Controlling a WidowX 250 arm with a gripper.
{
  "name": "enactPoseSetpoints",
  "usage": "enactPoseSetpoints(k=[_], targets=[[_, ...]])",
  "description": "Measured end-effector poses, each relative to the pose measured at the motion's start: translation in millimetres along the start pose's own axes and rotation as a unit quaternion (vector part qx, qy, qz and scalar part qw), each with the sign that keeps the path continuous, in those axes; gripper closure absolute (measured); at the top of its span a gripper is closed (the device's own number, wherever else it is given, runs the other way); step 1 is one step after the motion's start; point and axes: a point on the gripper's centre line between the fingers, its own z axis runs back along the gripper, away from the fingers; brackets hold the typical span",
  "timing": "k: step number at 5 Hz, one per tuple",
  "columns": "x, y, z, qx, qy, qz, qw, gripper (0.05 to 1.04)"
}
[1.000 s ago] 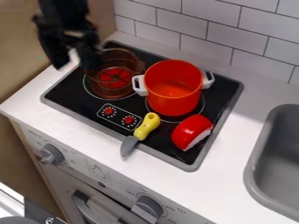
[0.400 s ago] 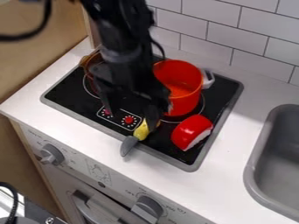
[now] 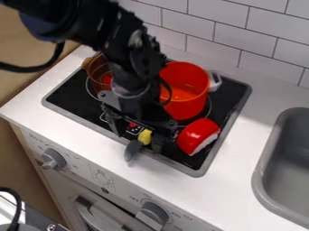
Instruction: Moved the toy knife from the lower right burner on to be left pot
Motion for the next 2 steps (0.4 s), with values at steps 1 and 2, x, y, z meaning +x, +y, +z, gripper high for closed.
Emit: enactPoseSetpoints(k=[1,2], targets=[[0.1,-0.3,-10.2,0.001,-0.005,-0.01,0.9999,0.086],[2.9,-0.3,-14.7,0.002,-0.013,-0.008,0.9999,0.116]])
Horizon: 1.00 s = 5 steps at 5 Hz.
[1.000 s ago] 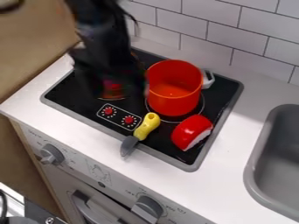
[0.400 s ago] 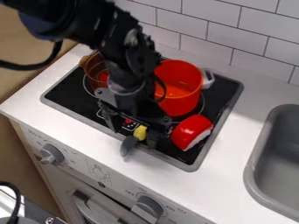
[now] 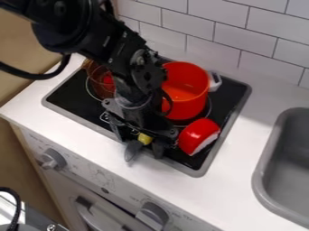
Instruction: Moved the toy knife from the lower right burner on to be left pot
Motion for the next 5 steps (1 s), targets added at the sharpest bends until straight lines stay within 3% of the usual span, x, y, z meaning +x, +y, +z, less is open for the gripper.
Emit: enactPoseSetpoints(k=[2,3,4,5], targets=[[-1.1,1.2,-1.3,-0.023,0.009,0.005,0.9997,0.66],[-11.3,8.4,7.1,-0.039,0.038,0.001,0.9985,0.781],[-12.8,21.1,28.0,-0.043,0.063,-0.006,0.9971,0.782],[-13.0,41.2,54.2,-0.032,0.093,-0.018,0.995,0.782]])
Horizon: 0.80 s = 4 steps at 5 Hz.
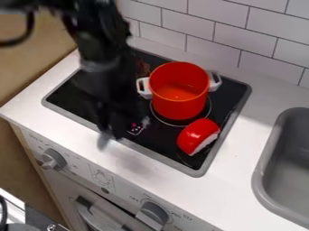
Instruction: Moved the toy knife from the lower right burner on to be left pot
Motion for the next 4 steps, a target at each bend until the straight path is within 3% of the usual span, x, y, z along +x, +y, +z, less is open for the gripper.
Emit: enactPoseSetpoints(k=[1,2,4], targets=[[6.2,33.6,33.3,0.023,0.018,-0.026,0.9992,0.781],[25.2,72.8,42.5,0.033,0.022,-0.061,0.9973,0.782],[62.5,107.1,23.1,0.031,-0.009,-0.08,0.9963,0.782]])
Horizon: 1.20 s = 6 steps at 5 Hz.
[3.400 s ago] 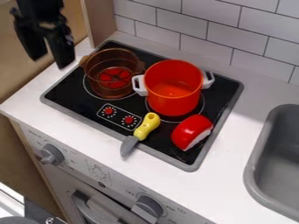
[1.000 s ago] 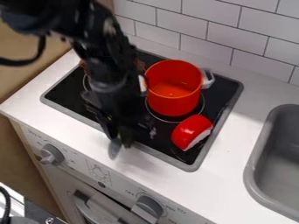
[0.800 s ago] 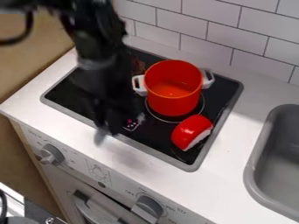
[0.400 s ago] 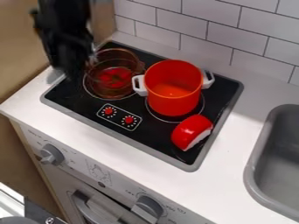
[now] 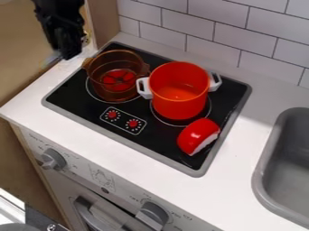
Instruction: Moved the toy knife from the lower right burner on to be left pot
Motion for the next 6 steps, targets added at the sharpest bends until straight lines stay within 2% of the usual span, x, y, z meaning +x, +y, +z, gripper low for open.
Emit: enactPoseSetpoints(k=[1,4,5,6], targets=[[5.3,-0.9,-4.1,0.002,-0.007,0.004,1.0,0.782],[18.6,-8.3,-9.4,0.028,-0.026,0.022,0.999,0.782],[20.7,-8.2,-9.2,0.034,-0.028,0.02,0.9988,0.734],[18.6,-8.8,-11.2,0.031,-0.02,0.008,0.9993,0.45]])
